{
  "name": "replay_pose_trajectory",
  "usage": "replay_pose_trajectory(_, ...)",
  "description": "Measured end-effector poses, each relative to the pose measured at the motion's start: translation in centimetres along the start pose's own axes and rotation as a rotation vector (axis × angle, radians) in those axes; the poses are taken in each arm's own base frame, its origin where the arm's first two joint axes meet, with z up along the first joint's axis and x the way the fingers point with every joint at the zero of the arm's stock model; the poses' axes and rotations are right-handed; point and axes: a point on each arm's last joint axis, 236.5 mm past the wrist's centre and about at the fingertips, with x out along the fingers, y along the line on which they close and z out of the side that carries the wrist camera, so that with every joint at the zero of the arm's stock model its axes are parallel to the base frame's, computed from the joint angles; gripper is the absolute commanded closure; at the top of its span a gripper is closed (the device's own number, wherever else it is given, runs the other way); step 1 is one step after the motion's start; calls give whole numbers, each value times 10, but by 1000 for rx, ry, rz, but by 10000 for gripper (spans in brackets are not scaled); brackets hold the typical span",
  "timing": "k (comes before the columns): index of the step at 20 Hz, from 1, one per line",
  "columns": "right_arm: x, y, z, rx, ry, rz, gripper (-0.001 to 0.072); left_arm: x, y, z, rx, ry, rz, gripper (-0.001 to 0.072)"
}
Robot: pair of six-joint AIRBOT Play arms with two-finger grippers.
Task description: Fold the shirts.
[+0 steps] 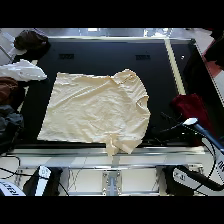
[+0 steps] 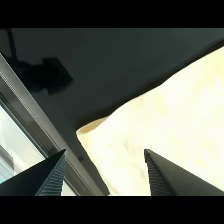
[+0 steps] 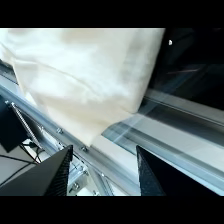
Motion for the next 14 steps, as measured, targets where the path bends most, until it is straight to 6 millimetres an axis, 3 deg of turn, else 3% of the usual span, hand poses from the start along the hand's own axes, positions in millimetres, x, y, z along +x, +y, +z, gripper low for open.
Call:
replay_pose_trajectory(3, 7, -8, 7, 21, -53, -3, 247, 2, 0, -6, -4, 21, -2, 178)
replay_pose_trajectory(5, 9, -12, 14, 26, -92, -17, 259, 4, 1, -9, -8, 32, -4, 97)
replay_pose_trajectory(9, 22, -7, 23, 14, -122, -23, 269, 16, -2, -19, -50, 86, -33, 97)
replay_pose_trajectory(10, 28, -4, 23, 13, -119, -19, 435, 19, -5, -20, -67, 99, -48, 97)
replay_pose_trajectory(11, 34, -3, 23, 5, -113, -25, 650, 21, -8, -22, -81, 112, -64, 98)
replay_pose_trajectory(12, 39, -2, 24, -8, -113, -30, 698, 23, -10, -23, -95, 120, -75, 98)
replay_pose_trajectory(14, 46, 18, 22, -27, -106, 31, 698, 25, -13, -24, -112, 133, -92, 98)
